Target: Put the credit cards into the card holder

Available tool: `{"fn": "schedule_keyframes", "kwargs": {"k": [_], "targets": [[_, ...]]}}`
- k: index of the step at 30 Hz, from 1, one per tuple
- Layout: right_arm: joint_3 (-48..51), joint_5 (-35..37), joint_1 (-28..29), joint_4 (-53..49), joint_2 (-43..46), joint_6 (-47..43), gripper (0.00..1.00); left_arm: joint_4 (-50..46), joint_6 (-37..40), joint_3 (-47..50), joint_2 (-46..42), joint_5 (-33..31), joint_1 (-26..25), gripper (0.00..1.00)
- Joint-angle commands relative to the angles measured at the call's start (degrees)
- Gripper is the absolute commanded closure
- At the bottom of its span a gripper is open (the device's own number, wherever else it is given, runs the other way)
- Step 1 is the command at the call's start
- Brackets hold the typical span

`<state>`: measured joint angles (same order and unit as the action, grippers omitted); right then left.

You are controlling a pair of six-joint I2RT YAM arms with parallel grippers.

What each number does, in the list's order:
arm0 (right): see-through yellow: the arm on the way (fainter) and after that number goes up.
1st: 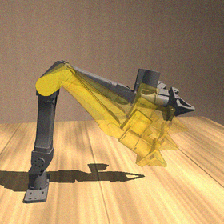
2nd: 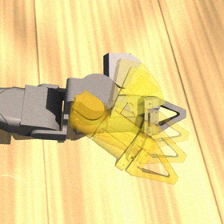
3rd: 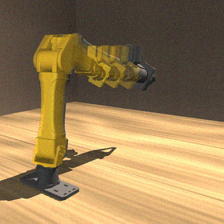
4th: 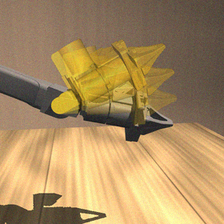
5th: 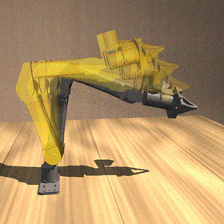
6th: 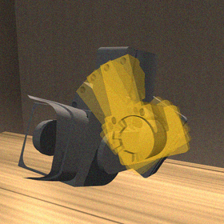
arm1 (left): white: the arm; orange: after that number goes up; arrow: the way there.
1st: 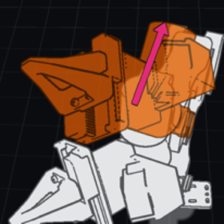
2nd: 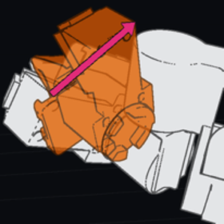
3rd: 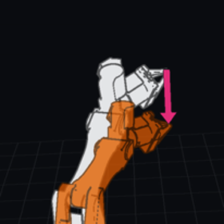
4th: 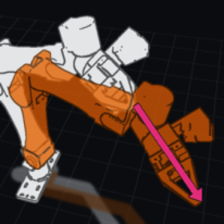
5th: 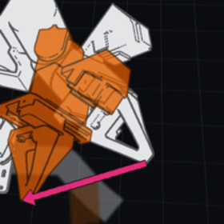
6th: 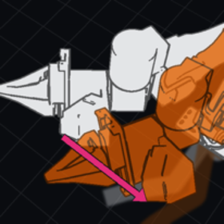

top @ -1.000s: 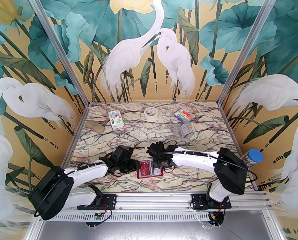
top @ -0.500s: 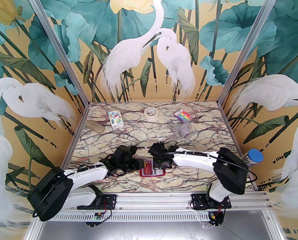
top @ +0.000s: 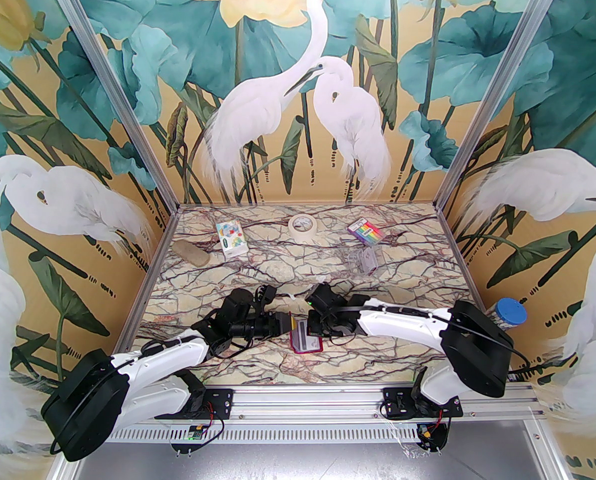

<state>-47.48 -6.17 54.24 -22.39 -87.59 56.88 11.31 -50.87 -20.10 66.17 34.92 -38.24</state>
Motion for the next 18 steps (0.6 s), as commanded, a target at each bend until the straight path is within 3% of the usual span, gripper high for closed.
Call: {"fn": "schedule_keyframes", "kwargs": {"k": [1, 11, 18], "targets": [[1.62, -2.43, -0.44, 3.71, 1.85, 1.89, 1.0, 4.39, -0.91, 0.26, 1.94, 1.78, -1.34, 0.56], [5.53, -1.79, -2.95, 1.35, 6.25, 2.36, 1.0, 12.8, -2.57, -1.03, 11.73, 0.63, -4.13, 0.62], [8.44, -1.48, -5.49, -1.24, 10.41, 1.51, 1.0, 12.97, -2.1, -3.5, 17.24, -0.72, -6.02, 0.7]]}}
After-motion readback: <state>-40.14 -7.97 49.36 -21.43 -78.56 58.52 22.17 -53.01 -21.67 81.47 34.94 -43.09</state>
